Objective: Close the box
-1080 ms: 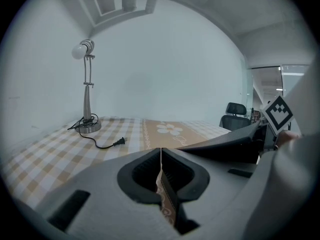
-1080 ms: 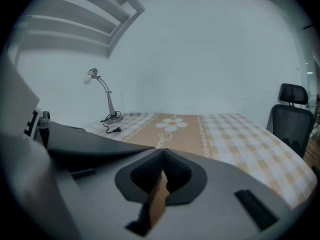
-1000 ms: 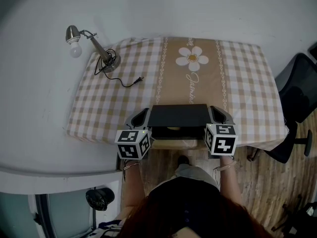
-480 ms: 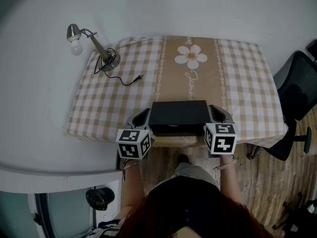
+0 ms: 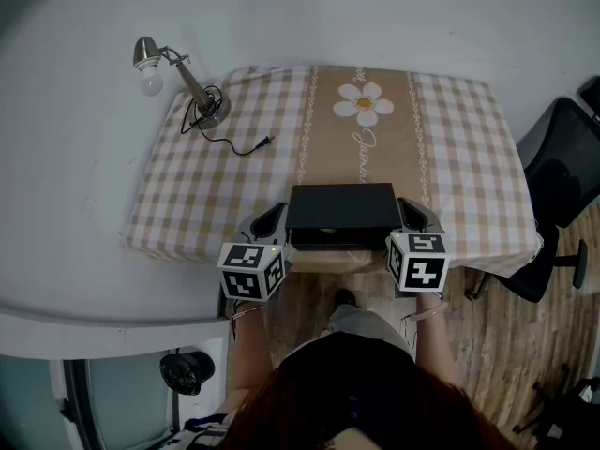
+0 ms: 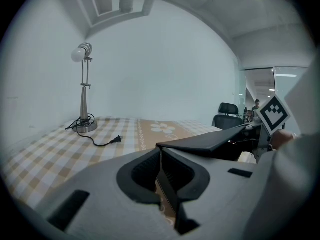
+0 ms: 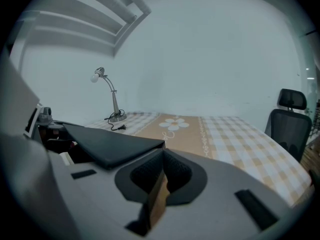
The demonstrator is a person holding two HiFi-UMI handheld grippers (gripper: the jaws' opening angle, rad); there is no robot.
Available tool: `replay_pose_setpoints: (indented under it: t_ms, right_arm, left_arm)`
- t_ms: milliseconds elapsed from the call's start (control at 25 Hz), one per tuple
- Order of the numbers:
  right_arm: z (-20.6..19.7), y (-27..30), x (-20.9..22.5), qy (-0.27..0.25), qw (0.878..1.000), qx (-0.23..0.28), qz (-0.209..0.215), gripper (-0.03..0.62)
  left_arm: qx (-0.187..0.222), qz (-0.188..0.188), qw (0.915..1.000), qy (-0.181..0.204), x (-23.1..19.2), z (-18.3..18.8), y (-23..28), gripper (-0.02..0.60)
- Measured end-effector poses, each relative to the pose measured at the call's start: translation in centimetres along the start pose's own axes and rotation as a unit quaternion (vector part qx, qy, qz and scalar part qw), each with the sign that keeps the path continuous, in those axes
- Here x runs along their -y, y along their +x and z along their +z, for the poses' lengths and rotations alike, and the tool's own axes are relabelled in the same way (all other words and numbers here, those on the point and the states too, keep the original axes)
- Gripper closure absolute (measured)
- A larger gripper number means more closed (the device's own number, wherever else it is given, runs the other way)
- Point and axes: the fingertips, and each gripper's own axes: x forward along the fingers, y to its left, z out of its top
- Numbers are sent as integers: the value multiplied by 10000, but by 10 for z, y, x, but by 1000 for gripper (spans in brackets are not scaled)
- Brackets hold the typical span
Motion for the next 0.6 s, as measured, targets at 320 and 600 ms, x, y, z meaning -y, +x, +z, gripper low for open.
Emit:
replay_pose_setpoints:
  t_ms: [320, 600]
  right_arm:
    - [-5, -12, -5, -24, 10000, -17, -41, 576]
    - [-9, -21, -7, -84, 9999, -38, -84, 576]
  left_arm:
    - [39, -111, 9999, 40, 7, -2, -11, 552]
    - [40, -185, 9998, 71, 16, -6, -19, 552]
